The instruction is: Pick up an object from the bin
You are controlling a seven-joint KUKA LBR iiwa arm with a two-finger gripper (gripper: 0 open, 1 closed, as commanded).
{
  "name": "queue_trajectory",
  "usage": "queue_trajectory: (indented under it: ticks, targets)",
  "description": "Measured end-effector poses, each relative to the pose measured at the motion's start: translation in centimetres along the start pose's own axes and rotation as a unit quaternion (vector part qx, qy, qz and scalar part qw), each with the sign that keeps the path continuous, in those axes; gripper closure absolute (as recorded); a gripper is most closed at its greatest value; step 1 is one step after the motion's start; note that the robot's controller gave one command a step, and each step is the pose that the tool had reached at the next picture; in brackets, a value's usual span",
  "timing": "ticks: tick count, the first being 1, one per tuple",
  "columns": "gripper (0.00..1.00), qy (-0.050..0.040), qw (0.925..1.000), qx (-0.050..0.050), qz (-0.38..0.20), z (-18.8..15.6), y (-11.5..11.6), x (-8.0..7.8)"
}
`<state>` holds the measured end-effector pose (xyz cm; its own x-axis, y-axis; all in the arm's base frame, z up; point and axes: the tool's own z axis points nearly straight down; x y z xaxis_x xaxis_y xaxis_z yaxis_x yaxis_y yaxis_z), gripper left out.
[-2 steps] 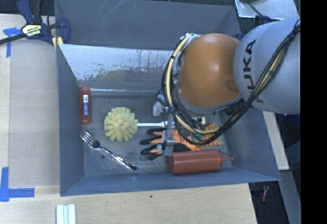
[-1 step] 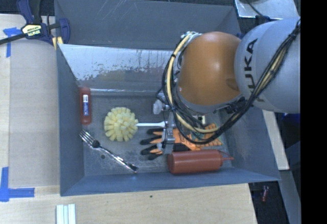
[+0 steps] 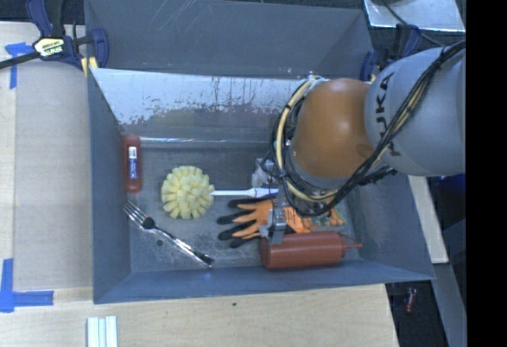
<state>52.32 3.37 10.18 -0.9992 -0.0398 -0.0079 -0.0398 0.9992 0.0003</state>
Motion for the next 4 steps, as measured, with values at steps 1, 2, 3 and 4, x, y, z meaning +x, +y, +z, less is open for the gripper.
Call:
queue_trajectory:
  ticks: [1,2,3,4]
  targets:
    - [0.0,-0.0039,0.999,-0.002,0.044,3.29,-2.53,-2.73]
    - [0.0,-0.0068,0.9982,-0.002,0.06,3.03,-2.6,-2.12]
    - [0.0,-0.0059,0.9989,-0.002,0.046,3.11,-2.51,-2.63]
    - [1.0,-0.0096,0.9984,-0.002,0.056,2.91,-2.6,-2.37]
